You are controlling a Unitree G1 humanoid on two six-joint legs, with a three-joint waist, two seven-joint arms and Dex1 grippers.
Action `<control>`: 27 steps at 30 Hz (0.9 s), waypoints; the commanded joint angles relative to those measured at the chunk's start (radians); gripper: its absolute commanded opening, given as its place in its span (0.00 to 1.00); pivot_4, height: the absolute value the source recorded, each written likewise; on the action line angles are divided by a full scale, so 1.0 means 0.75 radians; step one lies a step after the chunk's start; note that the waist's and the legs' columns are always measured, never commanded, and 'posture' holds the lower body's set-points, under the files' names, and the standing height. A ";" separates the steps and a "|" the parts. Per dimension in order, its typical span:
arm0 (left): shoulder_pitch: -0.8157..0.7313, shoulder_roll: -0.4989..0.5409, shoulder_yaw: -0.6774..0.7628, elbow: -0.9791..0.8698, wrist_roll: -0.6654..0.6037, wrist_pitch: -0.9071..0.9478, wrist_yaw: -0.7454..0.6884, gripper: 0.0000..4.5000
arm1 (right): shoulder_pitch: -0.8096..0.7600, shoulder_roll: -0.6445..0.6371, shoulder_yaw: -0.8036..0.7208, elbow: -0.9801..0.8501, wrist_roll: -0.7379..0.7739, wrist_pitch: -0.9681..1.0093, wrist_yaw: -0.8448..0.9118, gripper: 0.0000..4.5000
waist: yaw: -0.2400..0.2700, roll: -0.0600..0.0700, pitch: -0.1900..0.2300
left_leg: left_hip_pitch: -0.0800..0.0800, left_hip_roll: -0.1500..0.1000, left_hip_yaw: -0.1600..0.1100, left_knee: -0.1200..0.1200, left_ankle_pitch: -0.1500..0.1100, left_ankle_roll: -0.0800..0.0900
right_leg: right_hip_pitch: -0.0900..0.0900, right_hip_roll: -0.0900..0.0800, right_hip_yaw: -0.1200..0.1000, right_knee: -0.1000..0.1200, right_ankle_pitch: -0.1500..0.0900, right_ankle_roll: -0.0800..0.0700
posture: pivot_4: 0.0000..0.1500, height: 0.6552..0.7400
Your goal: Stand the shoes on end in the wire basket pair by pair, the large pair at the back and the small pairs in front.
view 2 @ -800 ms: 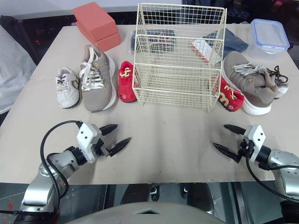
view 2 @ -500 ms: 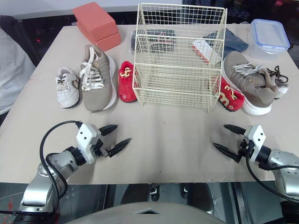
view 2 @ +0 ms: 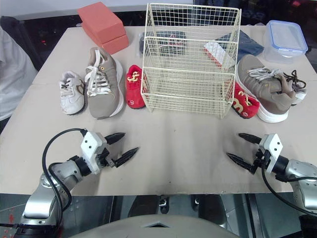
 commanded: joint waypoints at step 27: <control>-0.303 0.303 0.486 -0.286 -0.711 0.285 -0.250 0.99 | -1.054 -0.212 0.443 -0.390 0.072 0.696 -0.026 1.00 | -0.026 -0.015 0.031 | -0.003 0.001 -0.001 0.000 0.000 0.000 | -0.001 0.000 -0.002 -0.001 0.003 0.005 | 1.00 0.36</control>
